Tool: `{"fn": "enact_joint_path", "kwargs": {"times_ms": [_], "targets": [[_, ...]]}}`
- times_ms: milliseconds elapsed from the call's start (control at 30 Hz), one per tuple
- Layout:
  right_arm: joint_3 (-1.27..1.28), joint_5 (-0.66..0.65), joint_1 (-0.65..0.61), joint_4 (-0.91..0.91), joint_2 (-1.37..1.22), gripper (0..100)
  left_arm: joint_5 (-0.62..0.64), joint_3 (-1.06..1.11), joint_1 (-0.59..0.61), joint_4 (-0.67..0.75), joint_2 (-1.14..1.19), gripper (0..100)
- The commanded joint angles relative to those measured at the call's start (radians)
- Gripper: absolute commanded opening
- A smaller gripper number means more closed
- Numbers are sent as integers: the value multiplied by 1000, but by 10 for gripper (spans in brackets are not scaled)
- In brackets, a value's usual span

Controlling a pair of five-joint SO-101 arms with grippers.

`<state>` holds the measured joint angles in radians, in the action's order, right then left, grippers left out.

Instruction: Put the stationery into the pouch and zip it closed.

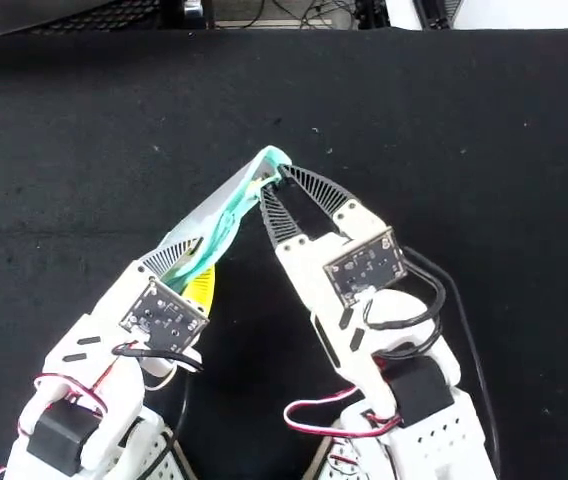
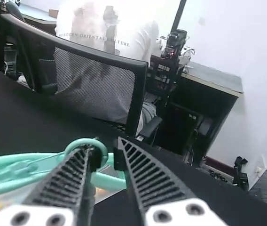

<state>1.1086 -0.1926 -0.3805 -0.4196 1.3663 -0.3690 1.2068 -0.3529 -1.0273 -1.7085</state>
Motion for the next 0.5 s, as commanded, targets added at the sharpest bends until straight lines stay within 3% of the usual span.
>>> {"fn": "enact_joint_path", "kwargs": {"times_ms": [0,467], "targets": [[-10,6,149,91,-36,12,11,12,7,-29,0,30],[-58,6,216,212,-199,12,11,12,8,-29,0,30]]}}
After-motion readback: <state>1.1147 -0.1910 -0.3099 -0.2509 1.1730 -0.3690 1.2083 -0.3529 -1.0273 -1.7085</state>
